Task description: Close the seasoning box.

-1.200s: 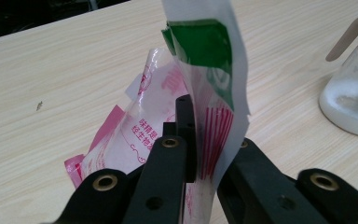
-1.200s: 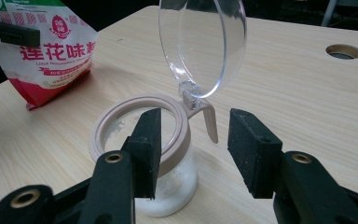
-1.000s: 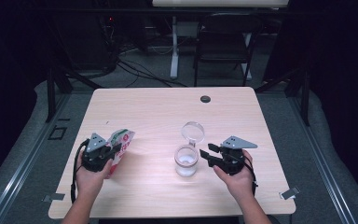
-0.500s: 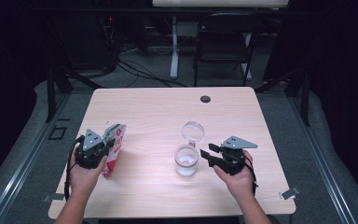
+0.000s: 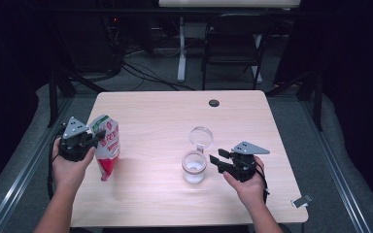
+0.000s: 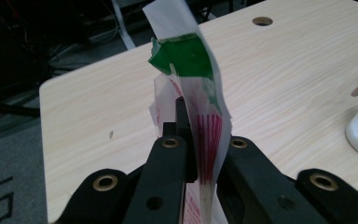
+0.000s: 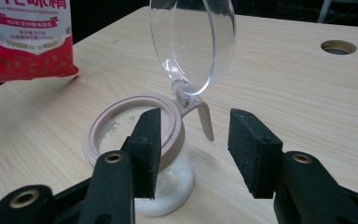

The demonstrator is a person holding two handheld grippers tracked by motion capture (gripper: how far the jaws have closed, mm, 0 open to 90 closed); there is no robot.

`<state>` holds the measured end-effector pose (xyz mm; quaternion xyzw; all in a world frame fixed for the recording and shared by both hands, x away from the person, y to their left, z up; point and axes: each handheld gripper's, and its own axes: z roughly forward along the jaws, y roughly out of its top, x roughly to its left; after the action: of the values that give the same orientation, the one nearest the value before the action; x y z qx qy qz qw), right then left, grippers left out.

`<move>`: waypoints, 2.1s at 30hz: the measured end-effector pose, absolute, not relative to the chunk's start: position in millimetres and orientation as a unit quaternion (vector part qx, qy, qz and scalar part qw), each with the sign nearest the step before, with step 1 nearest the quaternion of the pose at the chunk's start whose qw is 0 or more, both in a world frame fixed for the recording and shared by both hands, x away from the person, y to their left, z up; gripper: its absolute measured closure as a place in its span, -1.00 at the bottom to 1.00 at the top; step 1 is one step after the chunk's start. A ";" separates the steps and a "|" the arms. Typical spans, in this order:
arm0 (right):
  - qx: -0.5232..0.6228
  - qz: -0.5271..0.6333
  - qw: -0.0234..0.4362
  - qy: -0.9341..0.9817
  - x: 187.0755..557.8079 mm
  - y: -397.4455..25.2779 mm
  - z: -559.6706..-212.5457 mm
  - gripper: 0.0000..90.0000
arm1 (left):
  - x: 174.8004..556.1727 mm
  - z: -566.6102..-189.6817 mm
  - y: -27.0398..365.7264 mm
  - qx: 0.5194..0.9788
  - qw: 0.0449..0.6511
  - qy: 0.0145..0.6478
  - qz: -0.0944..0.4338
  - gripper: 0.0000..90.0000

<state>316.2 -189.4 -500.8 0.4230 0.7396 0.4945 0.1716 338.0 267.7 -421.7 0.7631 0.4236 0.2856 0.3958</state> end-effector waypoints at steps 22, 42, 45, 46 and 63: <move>0.431 0.500 0.169 0.732 317.5 -196.5 -500.1 0.21 | 357.2 -409.2 171.8 0.810 0.421 0.323 0.250 1.00; 0.391 0.531 0.133 0.739 311.7 -179.2 -468.7 0.39 | 328.9 -460.2 148.6 0.828 0.454 0.283 0.171 1.00; 0.381 0.527 0.136 0.747 313.7 -172.7 -460.8 0.41 | 327.1 -463.6 147.1 0.831 0.451 0.281 0.167 1.00; 0.378 0.528 0.137 0.748 314.8 -170.2 -458.2 0.42 | 326.5 -464.5 146.7 0.833 0.448 0.280 0.164 1.00; 0.311 0.536 0.113 0.776 339.0 -140.7 -444.5 0.31 | 323.5 -483.0 144.0 0.824 0.462 0.300 0.135 0.98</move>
<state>339.0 -140.7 -444.5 0.3113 0.7763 0.5364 0.1127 323.5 144.0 -483.0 0.8238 0.3000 0.1348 0.4618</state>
